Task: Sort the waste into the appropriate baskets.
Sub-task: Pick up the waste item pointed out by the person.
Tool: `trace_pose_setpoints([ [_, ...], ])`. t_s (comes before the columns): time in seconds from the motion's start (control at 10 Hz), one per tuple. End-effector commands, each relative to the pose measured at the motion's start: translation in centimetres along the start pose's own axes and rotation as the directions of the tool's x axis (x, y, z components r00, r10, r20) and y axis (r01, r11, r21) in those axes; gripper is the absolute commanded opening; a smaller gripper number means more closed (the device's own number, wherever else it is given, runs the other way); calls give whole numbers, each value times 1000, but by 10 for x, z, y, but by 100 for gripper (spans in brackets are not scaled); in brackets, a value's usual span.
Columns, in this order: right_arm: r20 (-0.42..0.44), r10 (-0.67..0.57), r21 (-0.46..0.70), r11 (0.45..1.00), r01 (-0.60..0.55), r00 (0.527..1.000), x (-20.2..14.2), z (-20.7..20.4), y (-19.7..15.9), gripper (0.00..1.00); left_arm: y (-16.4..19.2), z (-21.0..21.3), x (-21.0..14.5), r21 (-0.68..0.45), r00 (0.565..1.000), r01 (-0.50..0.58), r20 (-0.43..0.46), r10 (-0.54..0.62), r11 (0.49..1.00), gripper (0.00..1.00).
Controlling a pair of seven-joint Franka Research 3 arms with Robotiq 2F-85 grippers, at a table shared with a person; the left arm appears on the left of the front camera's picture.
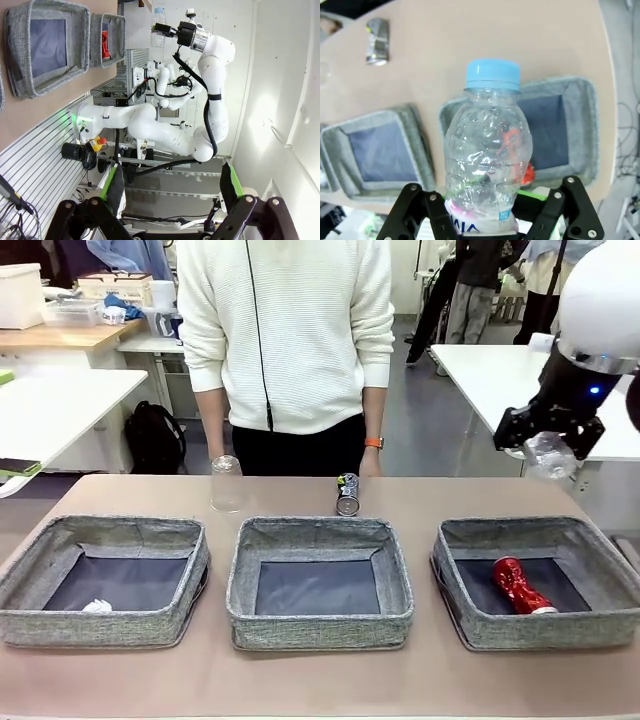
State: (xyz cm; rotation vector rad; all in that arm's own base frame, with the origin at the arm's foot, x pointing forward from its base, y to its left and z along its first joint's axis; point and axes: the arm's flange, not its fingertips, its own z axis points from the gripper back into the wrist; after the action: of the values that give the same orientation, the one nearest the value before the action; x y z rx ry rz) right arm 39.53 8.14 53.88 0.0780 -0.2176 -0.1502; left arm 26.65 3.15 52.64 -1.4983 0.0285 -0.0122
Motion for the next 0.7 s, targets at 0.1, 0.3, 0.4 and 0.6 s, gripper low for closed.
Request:
trace_pose_setpoints([
  [0.1, -25, -113, -10, 994, 113, 993, -28, 62, 112, 0, -2, -1, 0, -6, 1000, 19, 8, -19, 1000, 100],
  [0.3, -42, -236, -53, 971, 234, 971, -49, 92, 189, 0, -2, -1, 0, -6, 1000, 19, 8, -19, 1000, 100],
  [0.4, -71, -259, -65, 965, 254, 963, -60, 102, 220, 0, -2, -1, 0, -6, 1000, 19, 8, -19, 1000, 100],
  [0.6, -85, -256, -117, 962, 246, 963, -80, 119, 271, 0, -2, -1, 0, -6, 1000, 19, 8, -19, 1000, 100],
])
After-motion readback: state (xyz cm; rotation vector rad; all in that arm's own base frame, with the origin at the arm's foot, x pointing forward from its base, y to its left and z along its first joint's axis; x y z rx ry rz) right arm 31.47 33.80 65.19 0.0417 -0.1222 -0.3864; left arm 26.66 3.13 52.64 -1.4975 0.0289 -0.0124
